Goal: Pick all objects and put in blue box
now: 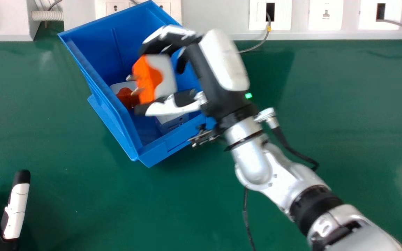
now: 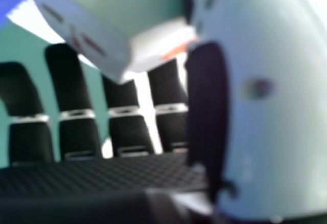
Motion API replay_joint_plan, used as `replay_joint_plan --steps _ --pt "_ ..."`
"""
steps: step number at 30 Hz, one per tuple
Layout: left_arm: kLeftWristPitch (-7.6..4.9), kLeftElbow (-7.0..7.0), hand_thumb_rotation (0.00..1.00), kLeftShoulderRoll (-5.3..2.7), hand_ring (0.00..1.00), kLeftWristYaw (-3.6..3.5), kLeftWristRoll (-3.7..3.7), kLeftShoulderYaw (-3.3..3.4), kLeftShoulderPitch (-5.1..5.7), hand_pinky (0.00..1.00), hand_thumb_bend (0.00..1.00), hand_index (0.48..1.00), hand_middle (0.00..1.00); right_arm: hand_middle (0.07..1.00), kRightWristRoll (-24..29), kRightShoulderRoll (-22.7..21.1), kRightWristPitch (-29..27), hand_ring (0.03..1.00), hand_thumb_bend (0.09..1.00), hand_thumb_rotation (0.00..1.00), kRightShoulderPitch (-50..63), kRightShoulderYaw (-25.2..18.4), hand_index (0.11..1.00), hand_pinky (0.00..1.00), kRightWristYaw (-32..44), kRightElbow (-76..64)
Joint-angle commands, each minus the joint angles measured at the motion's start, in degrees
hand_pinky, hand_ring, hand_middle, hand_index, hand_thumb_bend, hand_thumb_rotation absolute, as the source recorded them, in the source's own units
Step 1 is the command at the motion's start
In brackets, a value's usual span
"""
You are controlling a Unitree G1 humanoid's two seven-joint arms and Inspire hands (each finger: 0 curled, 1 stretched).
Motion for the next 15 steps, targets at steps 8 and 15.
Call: replay_joint_plan --steps 8,15 --pt "3.67 2.50 0.90 -0.46 0.96 0.42 0.07 -0.11 1.58 0.98 0.96 0.999 0.97 0.478 -6.5 3.7 9.9 0.431 0.497 0.00 -11.0 10.3 0.533 0.34 -4.7 7.9" --pt "3.64 2.47 0.90 -0.57 0.96 0.29 0.09 -0.23 1.68 0.97 0.94 1.000 0.96 0.490 -6.3 3.9 15.7 0.448 0.498 0.00 -12.5 12.5 0.526 0.34 -0.8 9.9"
